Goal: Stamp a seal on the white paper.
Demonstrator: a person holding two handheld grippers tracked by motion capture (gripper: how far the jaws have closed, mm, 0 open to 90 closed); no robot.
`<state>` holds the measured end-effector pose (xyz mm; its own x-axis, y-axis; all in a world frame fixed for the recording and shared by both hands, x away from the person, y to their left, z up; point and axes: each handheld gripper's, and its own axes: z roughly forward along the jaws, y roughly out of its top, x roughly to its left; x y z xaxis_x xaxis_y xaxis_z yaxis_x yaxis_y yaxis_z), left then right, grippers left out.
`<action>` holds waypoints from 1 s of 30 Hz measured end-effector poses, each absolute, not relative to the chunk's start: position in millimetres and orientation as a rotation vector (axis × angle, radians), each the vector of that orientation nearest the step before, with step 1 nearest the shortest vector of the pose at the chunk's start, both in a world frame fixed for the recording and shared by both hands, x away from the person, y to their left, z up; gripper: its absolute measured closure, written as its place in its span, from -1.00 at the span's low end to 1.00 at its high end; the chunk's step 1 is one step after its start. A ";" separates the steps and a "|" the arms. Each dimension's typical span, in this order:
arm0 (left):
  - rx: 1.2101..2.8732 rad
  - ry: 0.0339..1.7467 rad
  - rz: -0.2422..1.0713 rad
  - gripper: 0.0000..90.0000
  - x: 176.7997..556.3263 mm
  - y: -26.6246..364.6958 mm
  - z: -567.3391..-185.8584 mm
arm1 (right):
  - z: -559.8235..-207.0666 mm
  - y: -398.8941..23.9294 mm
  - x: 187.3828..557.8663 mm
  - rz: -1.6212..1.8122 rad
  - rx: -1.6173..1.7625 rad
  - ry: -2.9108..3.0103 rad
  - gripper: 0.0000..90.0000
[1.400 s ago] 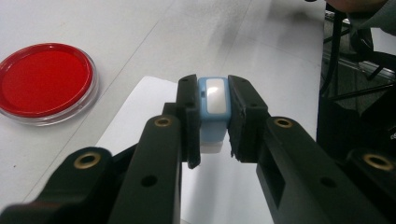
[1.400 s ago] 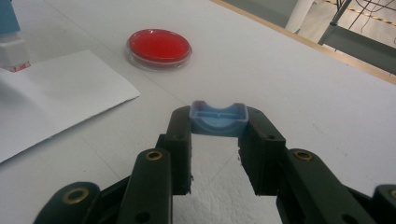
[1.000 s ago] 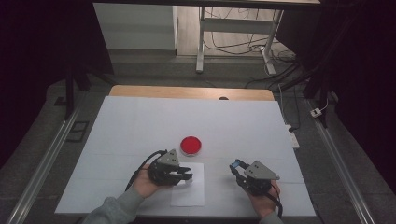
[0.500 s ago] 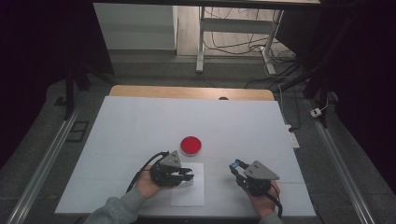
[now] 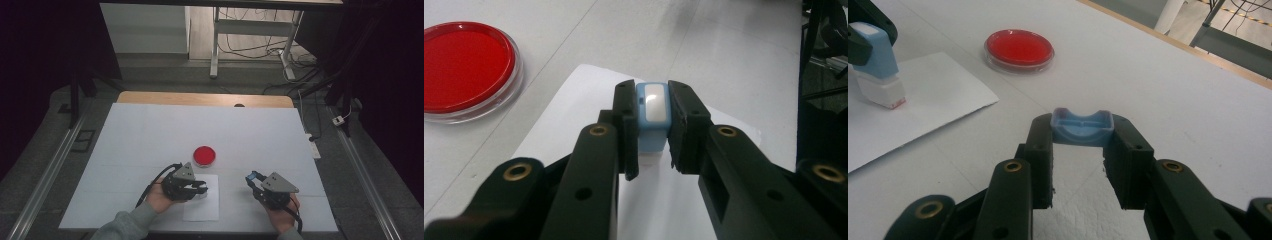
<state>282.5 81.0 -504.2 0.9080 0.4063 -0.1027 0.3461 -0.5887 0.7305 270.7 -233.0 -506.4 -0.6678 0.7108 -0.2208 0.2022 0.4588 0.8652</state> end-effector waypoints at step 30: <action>2.317 0.528 0.110 0.70 281.0 75.1 -508.9 | -505.8 -233.1 270.3 1.163 0.756 2.134 0.45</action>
<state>281.0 75.1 -508.9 0.9114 0.4046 -0.0757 0.3407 -0.6382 0.6904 270.3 -233.1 -505.8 -0.6665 0.7115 -0.2226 0.1985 0.4572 0.8669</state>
